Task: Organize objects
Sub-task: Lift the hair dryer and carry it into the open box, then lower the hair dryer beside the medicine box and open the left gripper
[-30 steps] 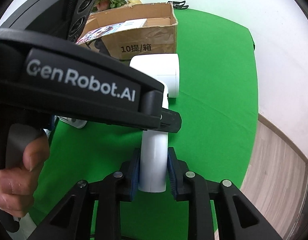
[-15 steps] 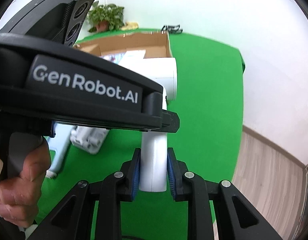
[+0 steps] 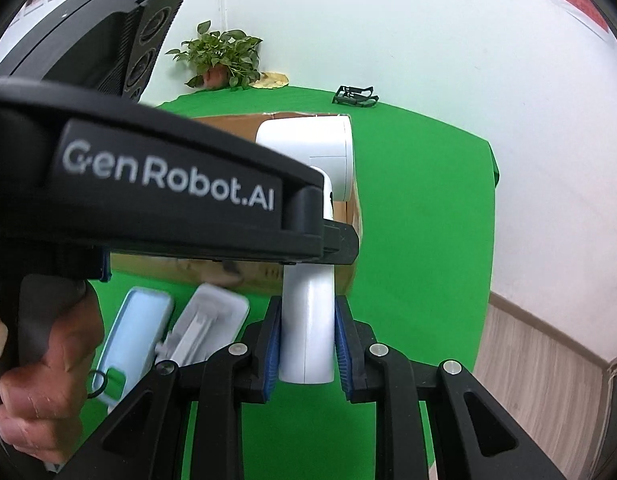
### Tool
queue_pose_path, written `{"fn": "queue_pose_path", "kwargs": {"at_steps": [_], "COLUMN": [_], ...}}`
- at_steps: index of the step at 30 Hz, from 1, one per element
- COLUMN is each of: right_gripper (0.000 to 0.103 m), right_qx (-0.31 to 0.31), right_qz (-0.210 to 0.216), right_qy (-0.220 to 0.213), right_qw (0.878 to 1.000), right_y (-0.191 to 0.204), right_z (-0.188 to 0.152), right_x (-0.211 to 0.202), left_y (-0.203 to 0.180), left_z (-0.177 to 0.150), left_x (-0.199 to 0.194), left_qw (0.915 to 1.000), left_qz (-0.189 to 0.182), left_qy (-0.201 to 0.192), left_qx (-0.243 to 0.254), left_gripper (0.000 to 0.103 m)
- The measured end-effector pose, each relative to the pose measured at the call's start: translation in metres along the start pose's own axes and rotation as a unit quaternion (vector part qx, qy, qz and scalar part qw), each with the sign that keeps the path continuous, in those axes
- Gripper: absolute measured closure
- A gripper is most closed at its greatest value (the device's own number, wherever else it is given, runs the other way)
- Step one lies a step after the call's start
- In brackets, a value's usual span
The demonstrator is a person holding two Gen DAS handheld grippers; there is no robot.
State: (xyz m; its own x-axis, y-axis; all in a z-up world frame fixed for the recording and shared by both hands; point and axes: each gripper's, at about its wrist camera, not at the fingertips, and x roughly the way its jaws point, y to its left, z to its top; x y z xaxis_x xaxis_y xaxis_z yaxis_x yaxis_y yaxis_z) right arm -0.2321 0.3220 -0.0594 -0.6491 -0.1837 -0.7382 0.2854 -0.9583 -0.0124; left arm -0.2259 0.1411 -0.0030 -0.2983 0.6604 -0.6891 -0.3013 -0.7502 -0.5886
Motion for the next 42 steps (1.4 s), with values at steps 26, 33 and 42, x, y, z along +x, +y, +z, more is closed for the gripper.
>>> {"fn": "queue_pose_path", "kwargs": {"at_steps": [26,33,42], "right_gripper": [0.079,0.079,0.079], "right_qx": [0.049,0.059,0.060], "right_qz": [0.019,0.025,0.027], "right_qy": [0.127,0.141,0.147], "right_qw": [0.991,0.988,0.987], "right_y": [0.006,-0.006,-0.008], "right_z": [0.129,0.141,0.157], "right_x": [0.174,0.195,0.216], "left_y": [0.096,0.105,0.105], "left_z": [0.102,0.105,0.110], "left_x": [0.101,0.111,0.116], "left_qw": [0.9808,0.9771,0.9747], "left_qz": [-0.042,-0.037,-0.026], "left_qy": [0.136,0.147,0.156], "left_qx": [-0.133,-0.150,-0.158], "left_gripper": [0.066,0.066,0.067]}}
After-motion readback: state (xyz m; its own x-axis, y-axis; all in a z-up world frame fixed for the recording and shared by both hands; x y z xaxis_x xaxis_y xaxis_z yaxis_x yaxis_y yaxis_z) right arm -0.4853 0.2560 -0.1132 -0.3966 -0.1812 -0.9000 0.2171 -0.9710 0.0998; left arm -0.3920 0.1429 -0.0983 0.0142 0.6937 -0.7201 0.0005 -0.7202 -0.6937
